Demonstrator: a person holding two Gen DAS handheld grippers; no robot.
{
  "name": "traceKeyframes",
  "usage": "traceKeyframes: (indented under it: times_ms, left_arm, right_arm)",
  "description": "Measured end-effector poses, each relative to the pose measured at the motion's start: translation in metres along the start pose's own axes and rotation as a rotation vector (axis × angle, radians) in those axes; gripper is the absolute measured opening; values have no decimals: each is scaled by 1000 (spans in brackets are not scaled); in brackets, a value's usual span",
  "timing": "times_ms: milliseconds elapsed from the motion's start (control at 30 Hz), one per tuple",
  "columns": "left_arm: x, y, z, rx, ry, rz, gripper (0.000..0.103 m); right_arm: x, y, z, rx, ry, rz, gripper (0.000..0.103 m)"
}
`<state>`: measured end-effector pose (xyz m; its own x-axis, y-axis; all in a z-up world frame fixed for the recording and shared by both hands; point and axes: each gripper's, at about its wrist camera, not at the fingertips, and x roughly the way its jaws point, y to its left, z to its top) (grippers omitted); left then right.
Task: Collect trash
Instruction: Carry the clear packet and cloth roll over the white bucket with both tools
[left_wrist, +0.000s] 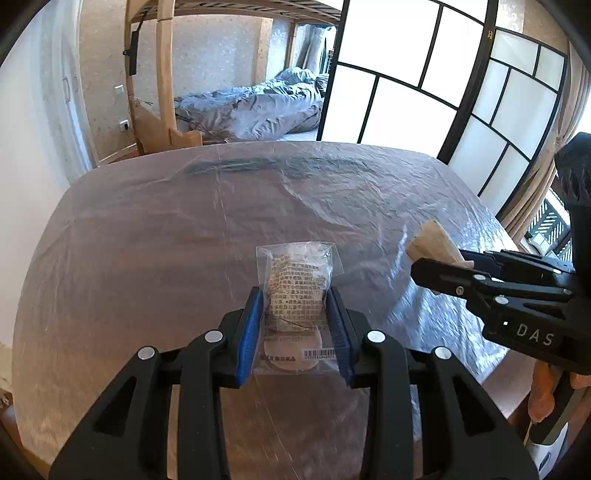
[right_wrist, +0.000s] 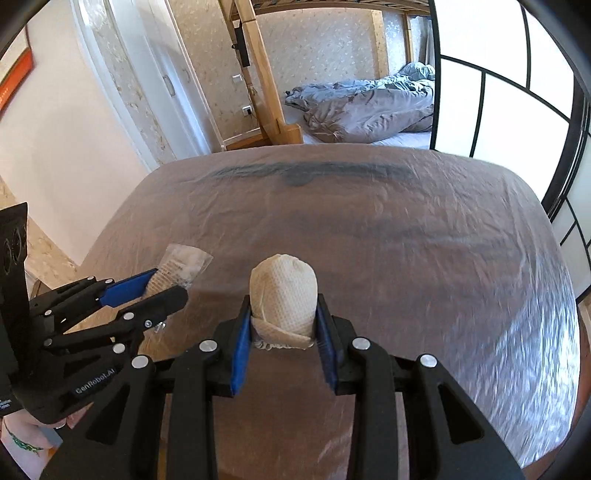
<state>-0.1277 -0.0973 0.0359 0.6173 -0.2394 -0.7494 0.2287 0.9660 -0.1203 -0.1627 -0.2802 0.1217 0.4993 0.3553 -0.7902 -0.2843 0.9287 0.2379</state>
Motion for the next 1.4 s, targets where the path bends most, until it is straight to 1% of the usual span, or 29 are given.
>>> traceKeyframes:
  times_ms: [400,667,867,1067,1233,1400]
  left_arm:
    - [-42,-29,-42,-36,-21,18,37]
    - [-75,-44,-69,-37,-47,17,37]
    - [-98,-44,-90,-28,-60,0,37]
    - [-124,-43,-119,-5,-58,-24,37]
    - [-139,-41,-148,10,-37,-51,37]
    - [-139,-41,-173,9,12,-63,37]
  right_arm:
    - [-38,-1,-52,-13,-5,71,32]
    - [-69,5,-86,-20,-6,86,32]
    - [-88,14,-110,-6,-19,79,32]
    - [-109,38,-151,28,-20,57,32]
    - [-121,56,-188,63,-11,34,32]
    - [-123,69,-214,73,20,5,32]
